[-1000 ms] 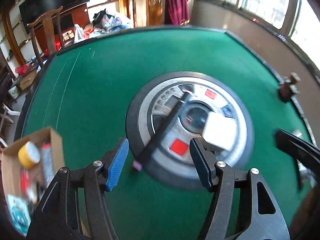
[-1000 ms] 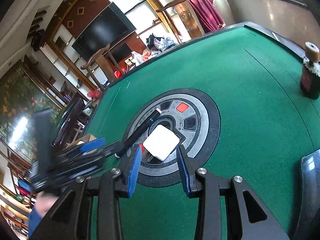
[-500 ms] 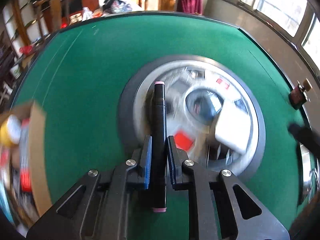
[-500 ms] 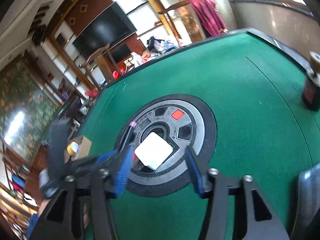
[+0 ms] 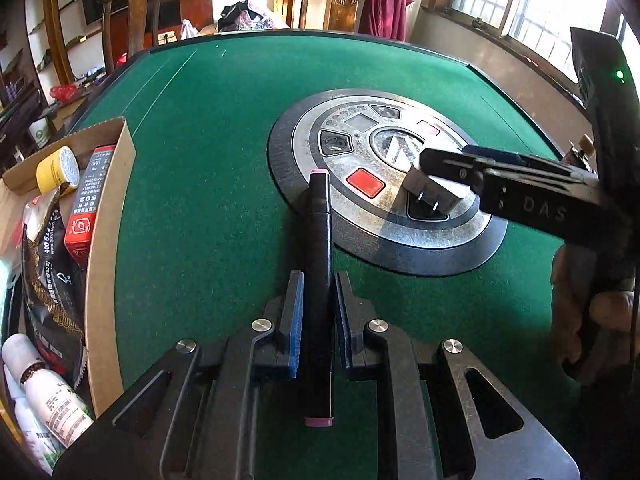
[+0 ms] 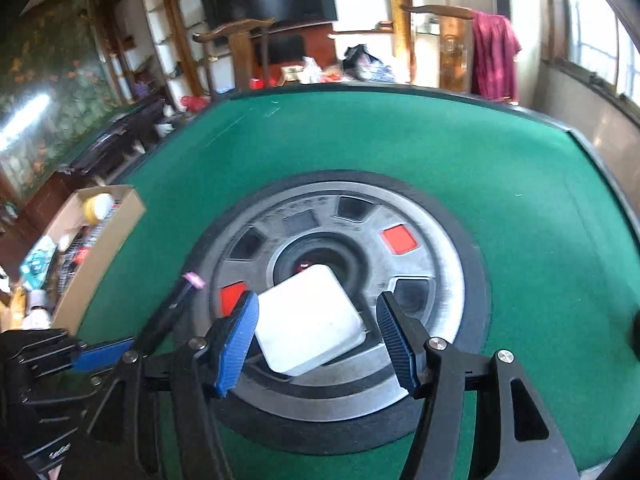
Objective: Organize objects
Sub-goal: 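Grasp the black pink-capped marker with the left gripper while the right gripper grasps the white square box, then carry the marker and white square box with both grippers toward the cardboard box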
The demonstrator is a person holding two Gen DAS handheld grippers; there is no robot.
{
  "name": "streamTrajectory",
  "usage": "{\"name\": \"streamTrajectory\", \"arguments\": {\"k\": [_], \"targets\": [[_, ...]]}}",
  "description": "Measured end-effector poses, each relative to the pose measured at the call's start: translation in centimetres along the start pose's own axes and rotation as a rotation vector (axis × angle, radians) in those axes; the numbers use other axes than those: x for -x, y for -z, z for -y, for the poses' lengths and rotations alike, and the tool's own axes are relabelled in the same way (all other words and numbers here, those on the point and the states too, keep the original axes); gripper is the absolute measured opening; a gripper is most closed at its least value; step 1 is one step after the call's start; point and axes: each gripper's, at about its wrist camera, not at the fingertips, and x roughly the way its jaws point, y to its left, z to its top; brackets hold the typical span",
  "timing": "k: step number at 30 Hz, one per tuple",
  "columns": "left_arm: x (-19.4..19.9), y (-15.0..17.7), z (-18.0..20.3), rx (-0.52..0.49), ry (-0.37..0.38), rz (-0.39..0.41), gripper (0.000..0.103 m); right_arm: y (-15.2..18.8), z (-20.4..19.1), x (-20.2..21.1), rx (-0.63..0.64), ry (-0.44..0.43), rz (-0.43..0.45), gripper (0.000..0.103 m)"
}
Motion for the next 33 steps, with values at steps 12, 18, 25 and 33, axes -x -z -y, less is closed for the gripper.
{"name": "streamTrajectory", "arguments": {"k": [12, 18, 25, 33], "targets": [[0.8, 1.0, 0.7, -0.033, -0.033, 0.031, 0.014, 0.9, -1.3, -0.1, 0.021, 0.065, -0.029, 0.061], [1.7, 1.2, 0.5, -0.017, -0.026, 0.065, 0.014, 1.0, -1.1, 2.1, -0.046, 0.032, 0.008, 0.061], [4.4, 1.0, 0.4, -0.016, -0.081, 0.182, 0.014, 0.3, -2.7, 5.2, -0.066, -0.014, 0.102, 0.061], [8.2, 2.2, -0.8, 0.005, -0.184, 0.305, 0.014, 0.3, -5.0, 6.3, -0.058, -0.074, 0.128, 0.06]]}}
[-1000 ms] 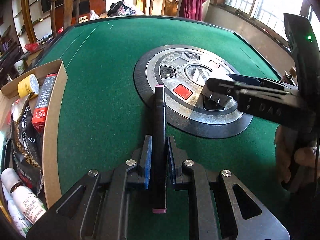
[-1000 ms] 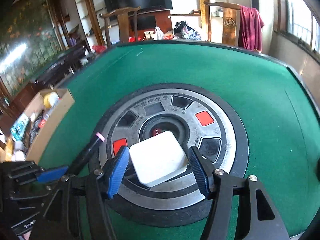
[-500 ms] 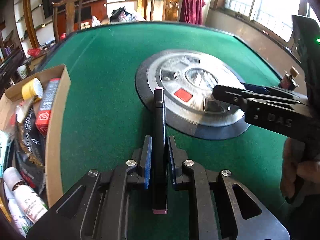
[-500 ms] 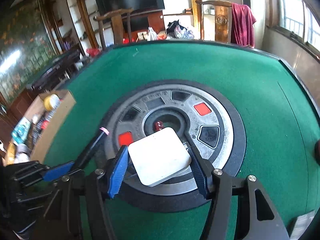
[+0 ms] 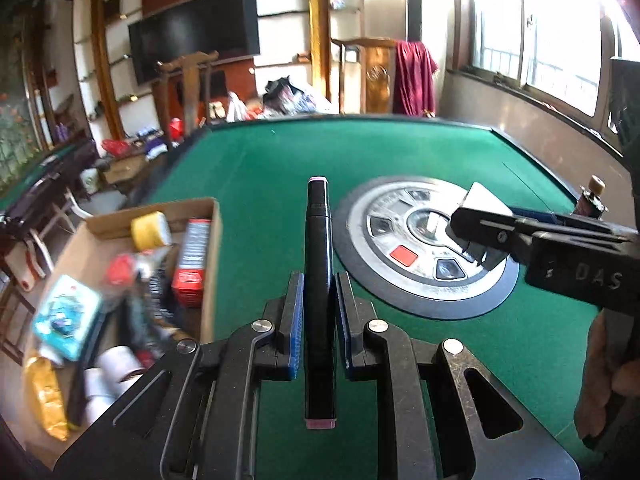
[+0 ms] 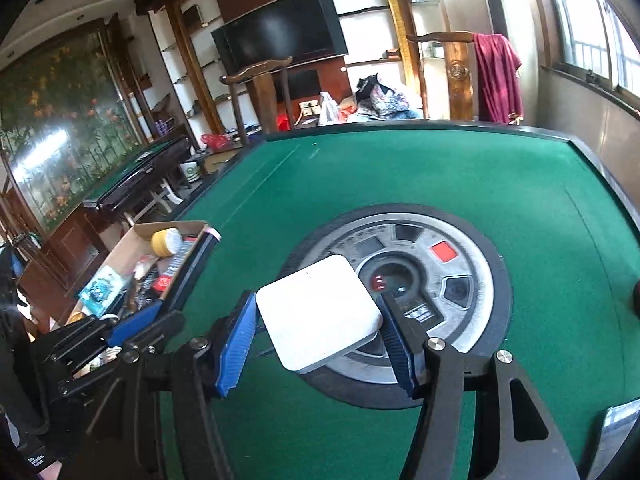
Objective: Organize objects
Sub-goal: 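Carry the marker and white square box with both grippers toward the cardboard box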
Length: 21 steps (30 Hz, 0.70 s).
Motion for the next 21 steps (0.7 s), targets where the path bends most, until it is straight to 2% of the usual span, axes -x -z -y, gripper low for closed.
{"name": "streamTrajectory", "arguments": {"k": [9, 21], "targets": [[4.3, 1.5, -3.1, 0.038, -0.073, 0.096, 0.014, 0.4, -4.2, -0.2, 0.043, -0.065, -0.007, 0.06], [6.1, 4.0, -8.3, 0.097, -0.131, 0.095, 0.015, 0.7, -10.9, -2.4, 0.108, -0.115, -0.029, 0.06]]}}
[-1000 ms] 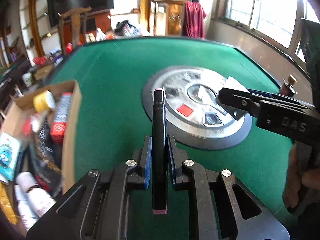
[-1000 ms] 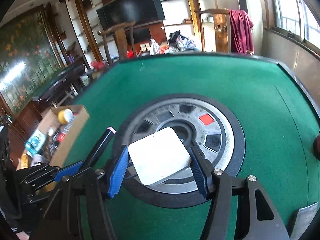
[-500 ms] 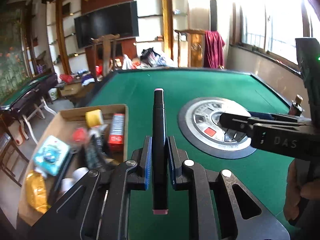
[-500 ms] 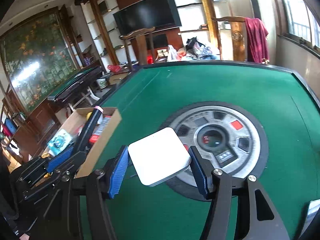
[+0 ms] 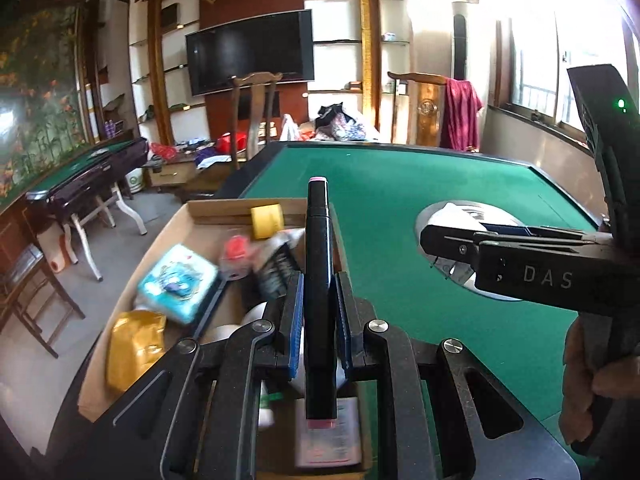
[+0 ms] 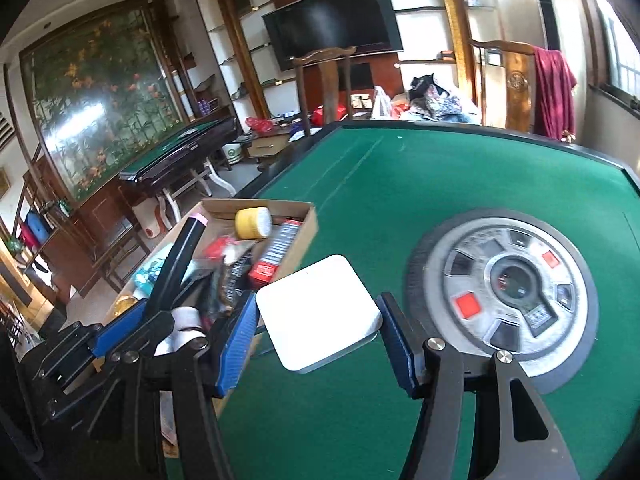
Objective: Organize objects
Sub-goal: 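Carry the marker and white square box with both grippers toward the cardboard box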
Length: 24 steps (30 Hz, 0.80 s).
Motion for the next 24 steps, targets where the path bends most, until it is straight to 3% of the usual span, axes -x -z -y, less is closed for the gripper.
{"name": "streamTrajectory", "arguments": {"k": [12, 24], "targets": [[-0.7, 1.8, -6.1, 0.101, -0.06, -0.053, 0.015, -0.8, -7.4, -6.1, 0.138, 0.01, -0.059, 0.061], [-2.8, 2.7, -7.4, 0.14, -0.046, -0.12, 0.015, -1.2, -10.5, -8.8, 0.235, 0.054, -0.053, 0.061]]}}
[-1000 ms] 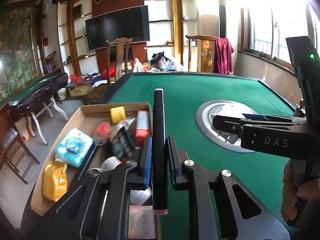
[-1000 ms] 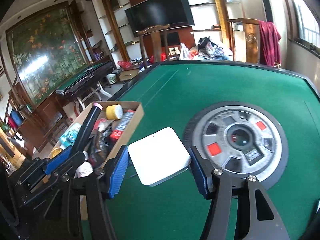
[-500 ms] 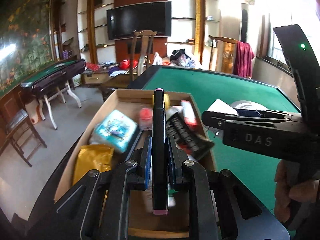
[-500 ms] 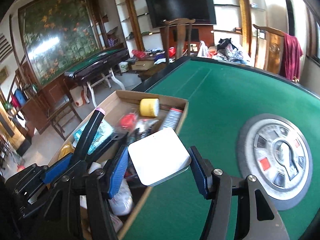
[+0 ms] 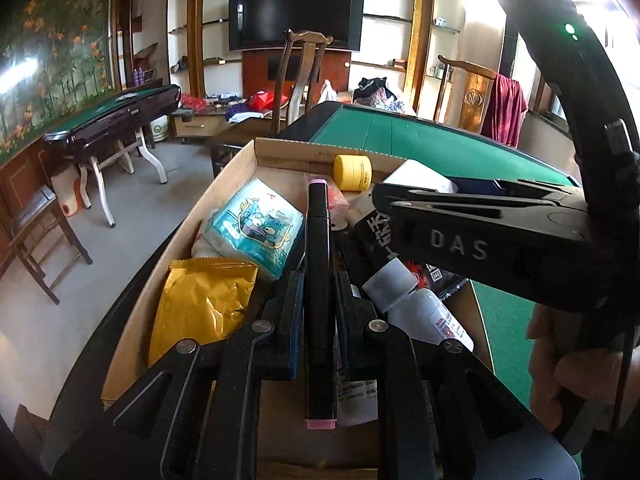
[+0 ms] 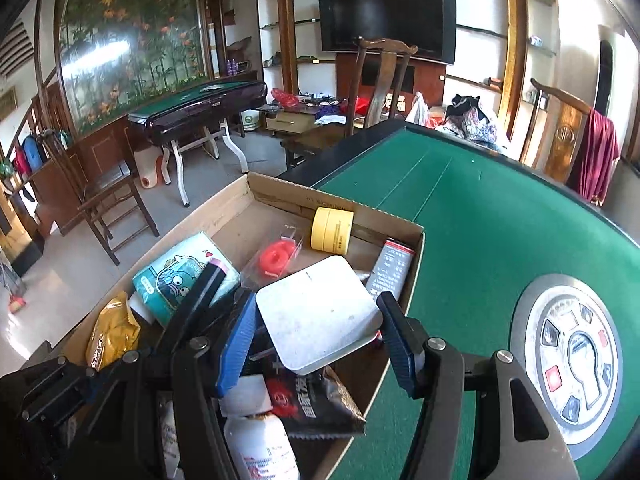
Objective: Organize objects
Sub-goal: 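Carry the marker and white square box with both grippers toward the cardboard box, then release the marker into the box with the left gripper while the right gripper drops the white square box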
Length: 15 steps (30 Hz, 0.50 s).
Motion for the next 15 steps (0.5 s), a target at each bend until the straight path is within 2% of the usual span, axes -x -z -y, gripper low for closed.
{"name": "streamTrajectory", "arguments": {"k": [11, 15], "targets": [[-1.1, -0.3, -0.2, 0.014, -0.02, -0.021, 0.015, -0.4, -0.9, -1.1, 0.049, 0.024, -0.001, 0.062], [-1.2, -0.4, -0.2, 0.019, -0.025, -0.019, 0.021, -0.4, -1.3, -1.0, 0.071, 0.04, -0.005, 0.063]]}}
